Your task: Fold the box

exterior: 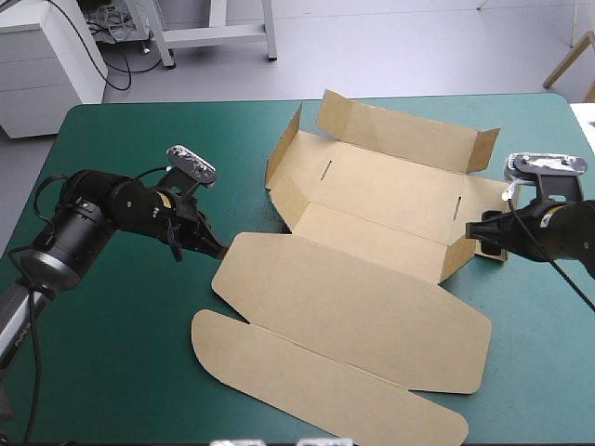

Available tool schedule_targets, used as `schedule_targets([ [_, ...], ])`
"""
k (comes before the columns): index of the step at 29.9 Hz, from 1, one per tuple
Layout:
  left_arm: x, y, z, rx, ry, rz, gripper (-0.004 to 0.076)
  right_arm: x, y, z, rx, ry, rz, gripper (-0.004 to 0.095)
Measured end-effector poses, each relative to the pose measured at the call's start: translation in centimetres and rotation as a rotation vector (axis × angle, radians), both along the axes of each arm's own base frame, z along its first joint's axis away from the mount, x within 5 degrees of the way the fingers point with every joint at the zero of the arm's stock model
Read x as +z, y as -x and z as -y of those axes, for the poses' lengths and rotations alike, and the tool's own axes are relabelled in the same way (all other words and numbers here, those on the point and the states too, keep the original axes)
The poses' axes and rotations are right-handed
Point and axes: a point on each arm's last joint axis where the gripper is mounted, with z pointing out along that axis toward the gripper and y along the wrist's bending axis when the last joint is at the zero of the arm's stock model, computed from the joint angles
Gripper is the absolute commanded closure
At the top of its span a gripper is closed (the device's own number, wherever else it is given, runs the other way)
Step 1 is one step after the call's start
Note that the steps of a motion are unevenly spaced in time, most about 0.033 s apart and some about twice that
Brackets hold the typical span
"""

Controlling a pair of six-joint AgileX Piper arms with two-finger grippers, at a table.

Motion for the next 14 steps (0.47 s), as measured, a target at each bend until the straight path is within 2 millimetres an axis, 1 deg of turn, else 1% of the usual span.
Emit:
schedule_targets([
  [3, 0.0, 0.0, 0.0, -0.001, -0.002, -0.006, 0.0734, -0.8, -1.3, 0.4, 0.002, -0.053, -0.02, 0.0197],
  [6, 0.0, 0.0, 0.0, -0.001, -0.002, -0.005, 0.0734, -1.8, -2.6, 1.4, -0.008, -0.108, -0.068, 0.0197],
  [11, 0.0, 0.0, 0.0, -0.001, -0.002, -0.005, 0.0734, -3.4, -4.1, 2.9, -0.02, -0.158, -0.14, 0.0197],
  [14, 0.0, 0.0, 0.0, -0.001, -0.002, -0.005, 0.0734, -4.3, -4.7, 3.2, -0.021, -0.173, -0.185, 0.0197],
])
